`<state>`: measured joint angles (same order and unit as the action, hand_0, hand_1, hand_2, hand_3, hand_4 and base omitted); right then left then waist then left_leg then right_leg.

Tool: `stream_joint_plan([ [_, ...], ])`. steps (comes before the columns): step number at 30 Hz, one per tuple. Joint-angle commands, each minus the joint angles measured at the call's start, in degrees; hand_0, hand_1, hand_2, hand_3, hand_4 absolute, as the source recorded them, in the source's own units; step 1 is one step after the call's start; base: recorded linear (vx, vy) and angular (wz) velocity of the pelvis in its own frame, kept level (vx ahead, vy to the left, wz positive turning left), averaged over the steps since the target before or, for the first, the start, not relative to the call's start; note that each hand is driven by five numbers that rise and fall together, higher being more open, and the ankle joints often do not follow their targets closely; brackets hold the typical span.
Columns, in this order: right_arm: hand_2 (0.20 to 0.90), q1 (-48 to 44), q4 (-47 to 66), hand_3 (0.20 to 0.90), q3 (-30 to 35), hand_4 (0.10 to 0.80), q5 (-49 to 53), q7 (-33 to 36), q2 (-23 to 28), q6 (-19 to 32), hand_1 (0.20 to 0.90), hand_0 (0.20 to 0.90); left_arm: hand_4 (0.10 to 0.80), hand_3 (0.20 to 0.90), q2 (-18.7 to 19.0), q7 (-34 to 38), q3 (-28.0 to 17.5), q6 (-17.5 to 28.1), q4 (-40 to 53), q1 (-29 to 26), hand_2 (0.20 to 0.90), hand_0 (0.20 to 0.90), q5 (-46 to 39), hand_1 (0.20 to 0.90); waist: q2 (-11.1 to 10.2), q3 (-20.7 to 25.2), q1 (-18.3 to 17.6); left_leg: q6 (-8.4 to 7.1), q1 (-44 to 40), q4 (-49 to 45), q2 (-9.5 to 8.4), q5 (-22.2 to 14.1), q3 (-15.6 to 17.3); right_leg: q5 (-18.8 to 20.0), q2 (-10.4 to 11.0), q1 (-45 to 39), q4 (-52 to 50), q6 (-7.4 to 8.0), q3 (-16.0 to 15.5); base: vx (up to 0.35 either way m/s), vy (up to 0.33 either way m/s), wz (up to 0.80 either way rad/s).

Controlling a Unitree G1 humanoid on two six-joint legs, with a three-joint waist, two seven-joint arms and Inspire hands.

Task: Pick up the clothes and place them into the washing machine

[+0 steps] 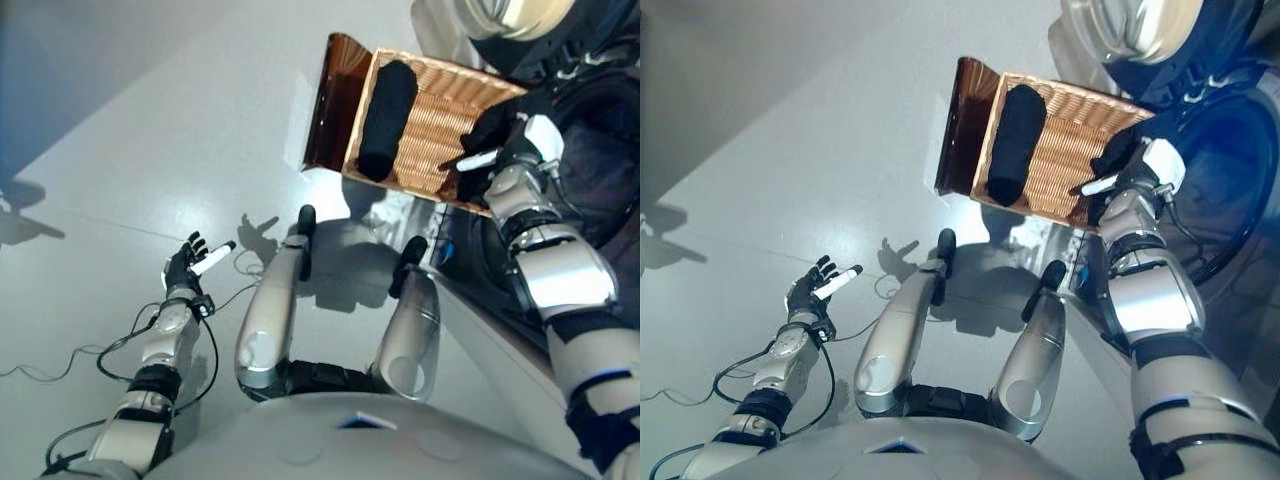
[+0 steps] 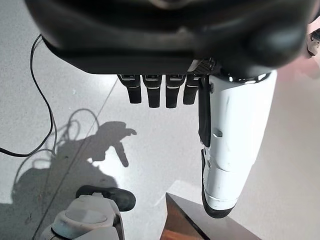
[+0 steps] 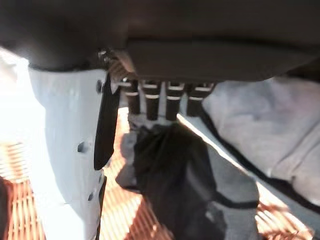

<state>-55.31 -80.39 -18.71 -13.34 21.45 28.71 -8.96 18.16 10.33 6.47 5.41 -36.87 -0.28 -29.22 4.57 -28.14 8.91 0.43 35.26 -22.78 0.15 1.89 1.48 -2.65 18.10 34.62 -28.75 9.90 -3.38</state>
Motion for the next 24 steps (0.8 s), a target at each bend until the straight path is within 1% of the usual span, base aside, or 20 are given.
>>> stream_joint_plan([
  [1, 0.9, -4.22, -1.1, 0.9, -2.94, 0.8, -3.04, 2.61, 5.5, -1.29, 0.9, 0.9, 0.8, 0.9, 3.19, 1.56, -0.35, 3.32, 4.15, 3.7, 0.9, 0.9, -0.6, 0.9, 0.29, 0.51, 0.96, -1.69, 3.59, -2.99, -0.48, -2.48, 0.96, 2.83, -0.97, 3.57, 0.41, -3.56, -0.35, 0.043, -0.013, 0.02],
  [2, 0.9, -4.35, -1.3, 0.9, -3.4, 0.8, -3.65, 2.52, 5.43, -1.53, 0.9, 0.9, 0.8, 0.9, 3.22, 1.53, -0.05, 3.32, 4.58, 3.88, 0.9, 0.9, -0.49, 0.9, 0.4, 0.25, 0.92, -2.05, 3.52, -4.45, -0.35, -4.44, 0.83, 0.86, -1.0, 3.76, -1.4, -3.34, -0.02, 0.053, -0.009, 0.03],
  [4, 0.9, -4.59, -1.98, 0.9, -4.24, 0.8, -5.05, 1.96, 5.16, -2.08, 0.9, 0.9, 0.8, 0.9, 3.23, 1.64, 0.19, 3.28, 4.79, 3.72, 0.9, 0.9, -0.48, 0.9, 0.5, -0.22, 0.88, -2.02, 4.81, -6.34, -0.3, -5.05, 0.84, 0.18, -0.96, 5.09, -3.3, -3.61, 0.37, 0.007, -0.01, 0.04],
  [11, 0.9, -3.83, -5.05, 0.9, -4.14, 0.8, -7.68, 0.45, 5.39, -4.04, 0.9, 0.9, 0.8, 0.9, 3.35, 1.14, 0.49, 2.99, 5.36, 3.77, 0.9, 0.9, 0.04, 0.9, 0.91, -0.08, 1.2, -1.98, 5.56, -6.14, -0.3, -5.16, 0.88, 0.2, -0.84, 6.26, -4.02, -3.68, 0.59, -0.002, -0.001, 0.01],
  [19, 0.9, -2.99, -4.31, 0.9, -3.61, 0.8, -7.7, -0.45, 7.0, -3.75, 0.9, 0.9, 0.8, 0.9, 3.68, 0.35, 0.42, 3.11, 7.41, 4.28, 0.9, 0.9, -0.01, 0.9, 1.53, -0.15, 1.19, -1.7, 7.18, -6.87, -0.45, -5.14, 0.98, 0.03, -0.85, 8.39, -5.41, -3.8, 1.37, -0.012, 0.0, 0.01],
  [24, 0.9, -1.86, -2.78, 0.9, -3.16, 0.8, -7.31, -0.07, 6.48, -3.42, 0.9, 0.9, 0.8, 0.9, 3.65, 0.66, -0.63, 2.77, 7.35, 4.27, 0.9, 0.9, 0.53, 0.9, 1.42, -0.7, 0.53, -1.78, 8.81, -9.27, -0.22, -5.67, 1.05, -0.9, -1.24, 10.2, -8.04, -4.29, 1.93, -0.011, -0.005, -0.01],
])
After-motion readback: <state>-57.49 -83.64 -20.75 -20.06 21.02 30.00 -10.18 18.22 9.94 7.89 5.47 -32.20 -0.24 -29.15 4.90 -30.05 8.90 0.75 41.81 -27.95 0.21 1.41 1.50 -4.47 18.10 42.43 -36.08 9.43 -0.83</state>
